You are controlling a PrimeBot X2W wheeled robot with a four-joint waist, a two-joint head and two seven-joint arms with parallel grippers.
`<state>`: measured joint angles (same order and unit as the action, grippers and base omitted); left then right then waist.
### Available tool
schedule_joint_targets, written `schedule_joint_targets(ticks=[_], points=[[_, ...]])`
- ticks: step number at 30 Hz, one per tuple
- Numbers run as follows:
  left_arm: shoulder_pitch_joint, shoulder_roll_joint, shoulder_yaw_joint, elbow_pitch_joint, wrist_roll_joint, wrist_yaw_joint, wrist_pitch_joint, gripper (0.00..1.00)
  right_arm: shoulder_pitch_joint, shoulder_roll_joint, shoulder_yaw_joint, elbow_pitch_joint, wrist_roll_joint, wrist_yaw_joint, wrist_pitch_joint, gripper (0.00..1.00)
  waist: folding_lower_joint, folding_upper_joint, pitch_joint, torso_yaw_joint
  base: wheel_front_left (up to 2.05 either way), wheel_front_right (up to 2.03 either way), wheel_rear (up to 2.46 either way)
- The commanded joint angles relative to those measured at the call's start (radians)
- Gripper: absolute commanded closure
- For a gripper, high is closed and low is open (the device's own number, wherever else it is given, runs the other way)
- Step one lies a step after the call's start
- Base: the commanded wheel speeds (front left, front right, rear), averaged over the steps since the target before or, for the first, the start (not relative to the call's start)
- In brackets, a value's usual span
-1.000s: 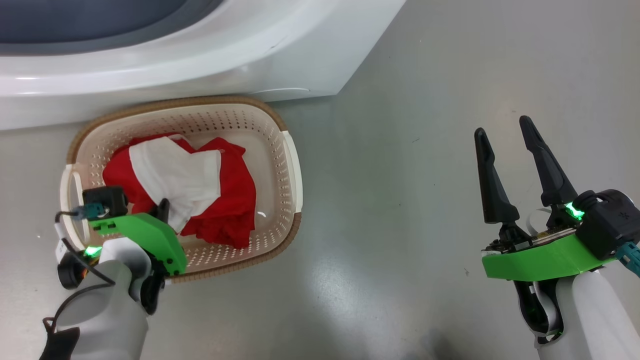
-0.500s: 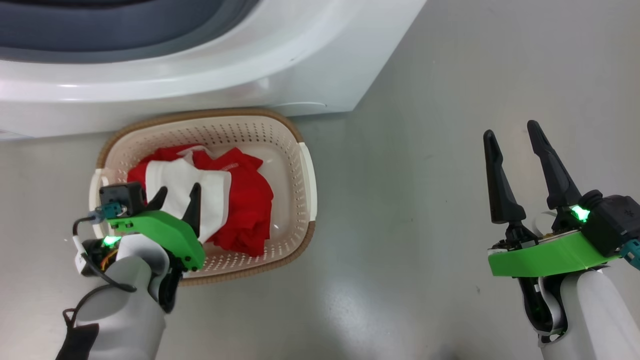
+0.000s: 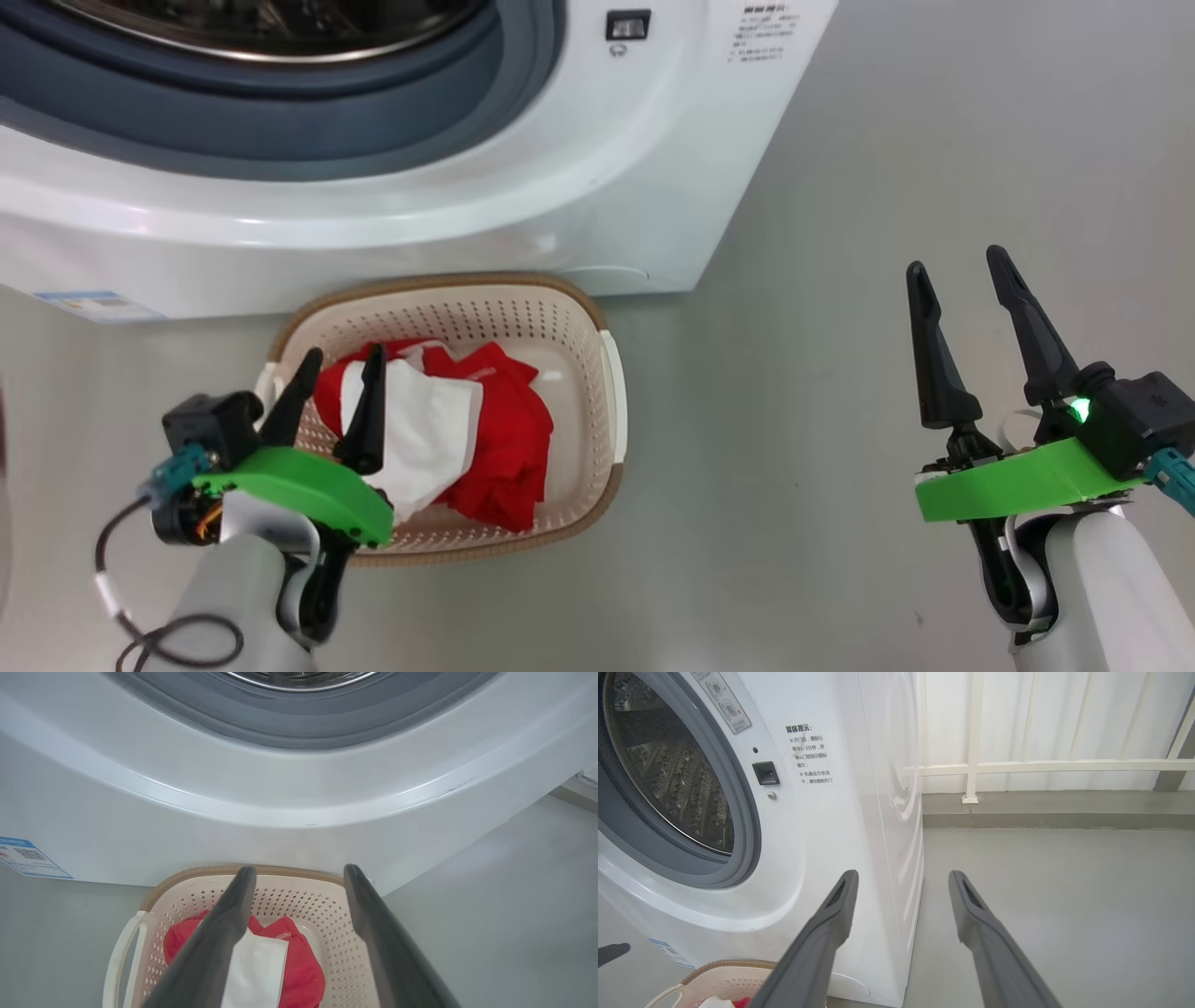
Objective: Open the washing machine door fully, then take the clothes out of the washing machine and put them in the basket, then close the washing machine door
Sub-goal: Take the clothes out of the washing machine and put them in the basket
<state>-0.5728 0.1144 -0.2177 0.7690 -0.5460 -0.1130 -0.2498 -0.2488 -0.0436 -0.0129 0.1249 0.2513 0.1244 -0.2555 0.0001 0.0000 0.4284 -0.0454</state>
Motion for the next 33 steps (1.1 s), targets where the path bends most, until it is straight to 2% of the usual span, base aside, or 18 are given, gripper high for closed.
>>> schedule_joint_targets(ticks=[1,6,13,24,33], points=[[0.048,0.034,0.047,-0.088,0.036,0.012,-0.012,0.0,0.011,-0.007,0.016,-0.015,-0.013,0.006,-0.006,0.0,-0.0001,0.0,-0.06,0.032,0.0,0.0,0.0],[0.15,0.026,0.096,-0.268,0.095,0.027,-0.012,0.0,0.027,-0.007,0.015,-0.001,-0.021,0.006,-0.006,0.0,-0.0001,0.0,-0.115,0.047,0.0,0.0,0.0],[0.258,0.017,0.142,-0.43,0.131,0.036,-0.012,0.0,0.055,-0.007,0.006,0.008,-0.042,0.006,-0.003,0.0,-0.0001,0.0,-0.192,0.056,0.0,0.0,0.0],[0.379,0.062,0.148,-0.59,0.168,0.049,-0.009,0.0,0.129,-0.007,-0.032,-0.02,-0.088,0.006,-0.003,0.0,-0.0001,0.0,-0.285,0.059,0.0,0.0,0.0],[0.508,0.093,0.193,-0.709,0.154,0.097,0.025,0.0,0.205,-0.007,-0.055,-0.054,-0.102,0.006,-0.004,0.0,-0.0001,0.0,-0.369,0.046,0.0,0.0,0.0]])
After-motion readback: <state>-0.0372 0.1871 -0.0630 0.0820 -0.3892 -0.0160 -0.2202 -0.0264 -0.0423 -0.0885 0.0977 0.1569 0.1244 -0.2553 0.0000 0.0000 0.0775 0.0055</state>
